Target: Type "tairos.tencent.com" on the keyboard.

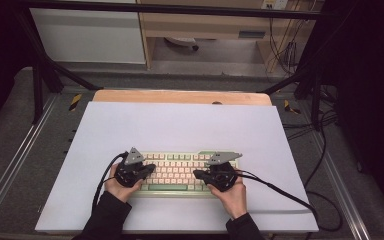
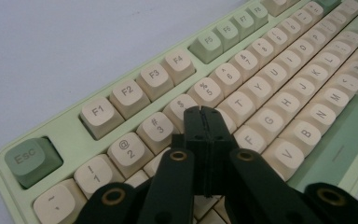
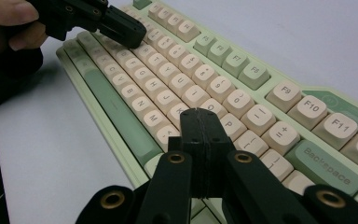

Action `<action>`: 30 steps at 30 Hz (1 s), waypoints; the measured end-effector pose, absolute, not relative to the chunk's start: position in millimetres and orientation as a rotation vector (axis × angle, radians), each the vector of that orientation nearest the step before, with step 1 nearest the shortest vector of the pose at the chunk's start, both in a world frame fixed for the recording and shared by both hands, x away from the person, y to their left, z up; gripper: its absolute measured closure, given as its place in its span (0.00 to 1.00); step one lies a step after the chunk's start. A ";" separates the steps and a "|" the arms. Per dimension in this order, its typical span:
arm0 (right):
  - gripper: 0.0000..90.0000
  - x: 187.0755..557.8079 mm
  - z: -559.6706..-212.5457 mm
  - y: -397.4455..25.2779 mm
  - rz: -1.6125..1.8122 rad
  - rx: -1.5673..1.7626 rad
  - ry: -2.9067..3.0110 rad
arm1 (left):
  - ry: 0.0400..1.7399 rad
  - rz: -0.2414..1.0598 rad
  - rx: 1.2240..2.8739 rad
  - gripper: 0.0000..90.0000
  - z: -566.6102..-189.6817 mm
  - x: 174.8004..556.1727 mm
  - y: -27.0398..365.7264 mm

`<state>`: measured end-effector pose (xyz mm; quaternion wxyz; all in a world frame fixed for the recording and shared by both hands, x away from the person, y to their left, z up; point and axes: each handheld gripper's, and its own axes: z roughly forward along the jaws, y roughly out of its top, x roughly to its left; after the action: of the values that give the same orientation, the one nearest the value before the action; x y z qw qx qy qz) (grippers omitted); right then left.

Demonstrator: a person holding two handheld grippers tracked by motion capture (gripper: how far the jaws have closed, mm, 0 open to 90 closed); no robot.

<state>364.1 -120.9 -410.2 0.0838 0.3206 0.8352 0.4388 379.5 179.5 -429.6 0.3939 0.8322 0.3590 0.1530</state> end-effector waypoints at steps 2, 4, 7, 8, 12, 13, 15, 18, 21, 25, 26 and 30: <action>1.00 364.2 -410.3 -120.8 1.309 0.956 2.493 | 0.908 0.386 2.106 1.00 -427.5 378.0 180.2; 1.00 364.1 -410.0 -120.8 1.312 0.955 2.492 | 0.901 0.386 2.102 1.00 -425.9 376.7 181.2; 1.00 364.0 -409.6 -120.9 1.317 0.955 2.489 | 0.896 0.385 2.096 1.00 -423.8 374.6 182.3; 1.00 363.9 -409.5 -120.7 1.322 0.957 2.486 | 0.893 0.385 2.095 1.00 -422.9 373.9 182.8; 1.00 363.6 -409.0 -120.2 1.331 0.959 2.484 | 0.886 0.382 2.089 1.00 -420.0 370.4 185.5; 1.00 363.7 -409.0 -120.0 1.334 0.958 2.484 | 0.884 0.382 2.088 1.00 -419.5 369.7 186.4; 1.00 363.6 -408.7 -119.3 1.337 0.958 2.485 | 0.885 0.381 2.083 1.00 -418.7 368.3 188.6; 1.00 363.3 -408.0 -117.9 1.342 0.959 2.488 | 0.888 0.379 2.076 1.00 -417.4 366.5 191.9; 1.00 363.4 -407.9 -115.3 1.339 0.946 2.490 | 0.887 0.377 2.073 1.00 -416.9 365.3 194.3; 1.00 363.3 -407.7 -111.7 1.340 0.940 2.497 | 0.883 0.376 2.073 1.00 -416.9 362.9 196.1; 1.00 363.4 -407.6 -111.1 1.341 0.937 2.500 | 0.881 0.376 2.075 1.00 -416.8 362.4 196.6; 1.00 363.0 -407.6 -108.3 1.342 0.938 2.501 | 0.876 0.374 2.073 1.00 -416.1 359.0 199.7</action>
<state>363.0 -108.3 -407.6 0.0760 0.3129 0.8343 0.4476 359.0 199.7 -416.1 0.4171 0.8259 0.3490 0.1490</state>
